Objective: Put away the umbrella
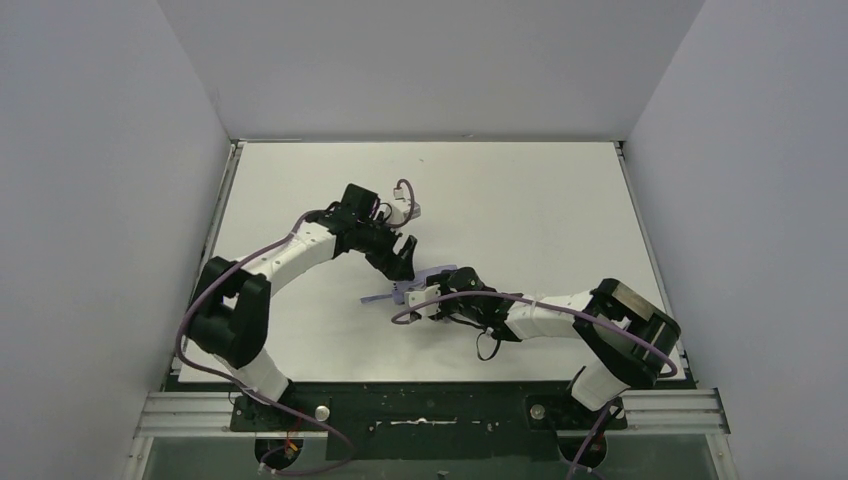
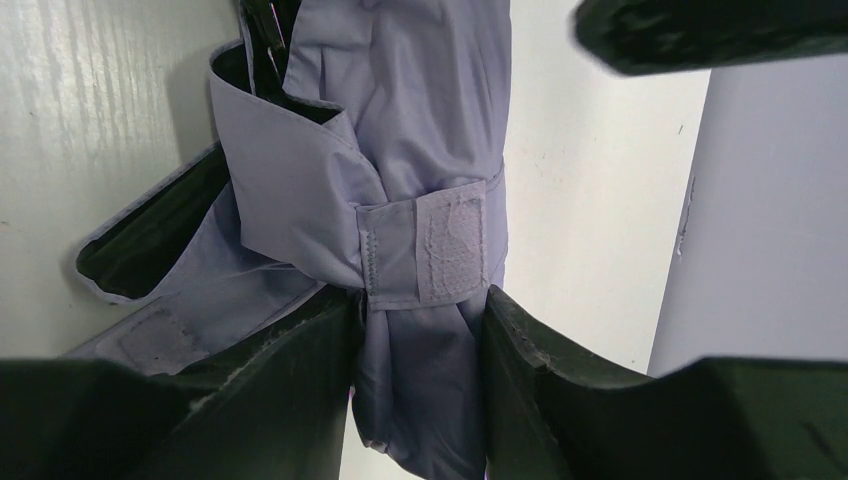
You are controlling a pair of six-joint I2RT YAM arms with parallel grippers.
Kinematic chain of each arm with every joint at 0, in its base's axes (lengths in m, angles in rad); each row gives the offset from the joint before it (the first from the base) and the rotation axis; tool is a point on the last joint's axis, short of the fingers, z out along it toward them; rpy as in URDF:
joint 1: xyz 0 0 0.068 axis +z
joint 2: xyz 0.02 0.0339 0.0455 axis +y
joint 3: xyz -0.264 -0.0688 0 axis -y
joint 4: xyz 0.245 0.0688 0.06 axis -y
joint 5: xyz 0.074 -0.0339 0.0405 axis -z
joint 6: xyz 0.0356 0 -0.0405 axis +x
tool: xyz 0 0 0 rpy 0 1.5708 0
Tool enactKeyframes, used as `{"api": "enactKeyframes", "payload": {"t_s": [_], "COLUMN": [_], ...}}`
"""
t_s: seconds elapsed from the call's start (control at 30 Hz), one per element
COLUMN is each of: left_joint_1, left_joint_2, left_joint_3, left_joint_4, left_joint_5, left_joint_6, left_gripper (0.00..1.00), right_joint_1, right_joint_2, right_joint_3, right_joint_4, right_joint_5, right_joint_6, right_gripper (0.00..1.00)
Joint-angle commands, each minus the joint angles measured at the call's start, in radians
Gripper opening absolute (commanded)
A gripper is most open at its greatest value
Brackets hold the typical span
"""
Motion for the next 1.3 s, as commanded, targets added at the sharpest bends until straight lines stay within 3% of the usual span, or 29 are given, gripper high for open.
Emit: {"api": "enactKeyframes", "payload": {"t_s": [0.0,0.03,0.1,0.4,0.73,0.83,0.97,1.13,1.2,1.27], "left_joint_1": [0.000,-0.003,-0.005,-0.007,-0.034,-0.052,-0.072,-0.080,-0.082,-0.084], "left_joint_2": [0.073,0.089,0.114,0.231,0.316,0.343,0.376,0.375,0.369,0.364], "left_joint_3": [0.081,0.084,0.086,0.104,0.123,0.145,0.193,0.202,0.207,0.211], "left_joint_4": [-0.026,-0.024,-0.010,0.062,-0.011,-0.054,-0.135,-0.163,-0.175,-0.187], "left_joint_5": [0.163,0.178,0.213,0.328,0.336,0.326,0.313,0.290,0.275,0.255], "left_joint_6": [0.084,0.085,0.078,0.021,0.070,0.090,0.124,0.142,0.148,0.152], "left_gripper": [0.82,0.90,0.92,0.92,0.91,0.80,0.51,0.34,0.27,0.18], "right_joint_1": [0.007,0.007,0.006,0.008,0.007,0.007,0.007,0.005,0.005,0.006], "right_joint_2": [0.017,0.017,0.014,0.008,0.022,0.025,0.024,0.023,0.013,-0.011], "right_joint_3": [-0.034,-0.034,-0.034,-0.039,-0.037,-0.035,-0.035,-0.036,-0.037,-0.036], "right_joint_4": [-0.063,-0.065,-0.071,-0.066,-0.026,-0.019,-0.006,0.007,0.006,-0.015], "right_joint_5": [-0.036,-0.036,-0.036,-0.028,-0.008,-0.007,-0.007,0.028,0.023,0.012], "right_joint_6": [-0.003,-0.003,-0.003,0.004,0.023,0.028,0.041,0.054,0.061,0.063], "right_gripper": [0.09,0.09,0.09,0.08,0.08,0.08,0.09,0.11,0.17,0.34]}}
